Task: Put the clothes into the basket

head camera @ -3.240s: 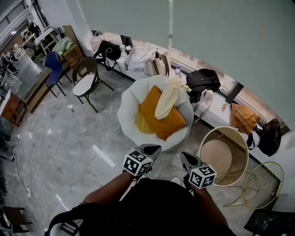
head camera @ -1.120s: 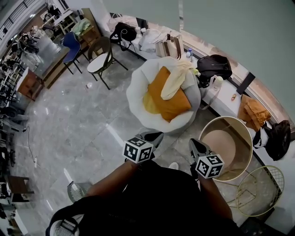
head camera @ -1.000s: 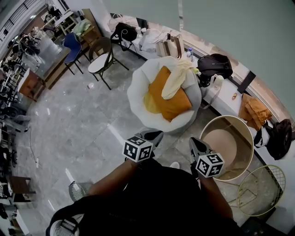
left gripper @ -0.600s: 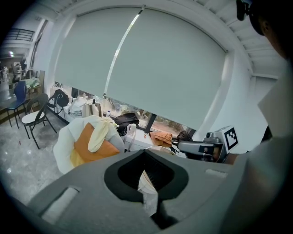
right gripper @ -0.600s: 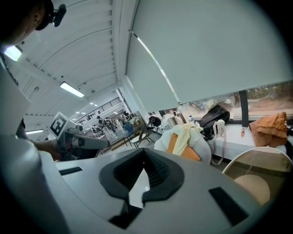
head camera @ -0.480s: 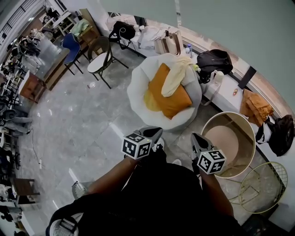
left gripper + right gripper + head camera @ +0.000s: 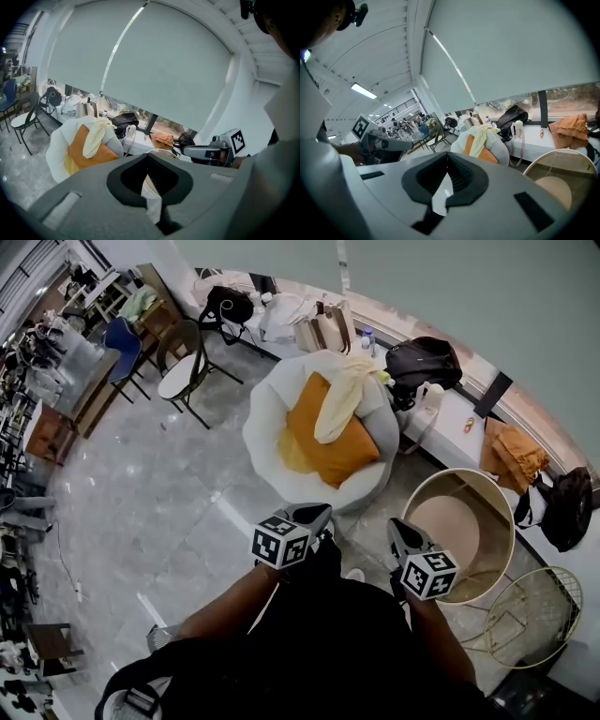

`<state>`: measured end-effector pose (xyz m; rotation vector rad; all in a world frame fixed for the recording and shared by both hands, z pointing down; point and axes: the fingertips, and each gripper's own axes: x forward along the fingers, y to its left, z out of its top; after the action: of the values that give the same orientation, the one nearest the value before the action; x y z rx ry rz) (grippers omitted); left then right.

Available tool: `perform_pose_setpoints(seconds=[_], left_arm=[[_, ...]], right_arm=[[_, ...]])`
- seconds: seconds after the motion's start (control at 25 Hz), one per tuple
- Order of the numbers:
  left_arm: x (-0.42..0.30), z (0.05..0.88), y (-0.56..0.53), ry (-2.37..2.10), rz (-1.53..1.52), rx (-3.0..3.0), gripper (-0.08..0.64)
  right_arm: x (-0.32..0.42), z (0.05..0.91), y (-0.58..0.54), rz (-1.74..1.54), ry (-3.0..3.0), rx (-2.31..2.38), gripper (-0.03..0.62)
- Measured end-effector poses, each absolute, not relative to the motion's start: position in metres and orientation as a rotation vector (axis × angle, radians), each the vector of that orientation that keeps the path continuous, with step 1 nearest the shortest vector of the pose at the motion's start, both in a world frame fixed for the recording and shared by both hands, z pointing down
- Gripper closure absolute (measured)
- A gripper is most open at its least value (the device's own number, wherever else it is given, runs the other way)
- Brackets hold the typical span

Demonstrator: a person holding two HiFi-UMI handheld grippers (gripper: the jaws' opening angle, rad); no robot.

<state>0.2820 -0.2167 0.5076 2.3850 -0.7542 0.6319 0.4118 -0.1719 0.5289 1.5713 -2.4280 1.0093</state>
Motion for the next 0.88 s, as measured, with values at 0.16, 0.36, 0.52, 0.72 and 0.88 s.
perform_pose_setpoints(seconds=[0.16,0.36,0.52,0.72,0.88], left_arm=[[0.285,0.505,-0.252,-0.743,0.631,2.409,0.559],[0.269,0.512,-0.3,-0.759,0.637,2.38,0.56],[0.257,0.514,-0.342,-0.765,0.631,2.376,0.56],[0.244,0.511,-0.394,-0.76,0.601,2.391,0.56],[0.237,0.51,-0.428,-0.731,0.588,2.409,0.559]], right_arm=[[0.407,0.535,-0.206,1.028,-2.407,1.55,0.577],[0.383,0.534,-0.257,1.031,-2.421,1.478,0.577],[0.372,0.529,-0.301,1.011,-2.417,1.464,0.577],[0.362,0.521,-0.349,0.986,-2.394,1.485,0.577],[0.349,0.518,-0.381,0.973,-2.369,1.492,0.577]])
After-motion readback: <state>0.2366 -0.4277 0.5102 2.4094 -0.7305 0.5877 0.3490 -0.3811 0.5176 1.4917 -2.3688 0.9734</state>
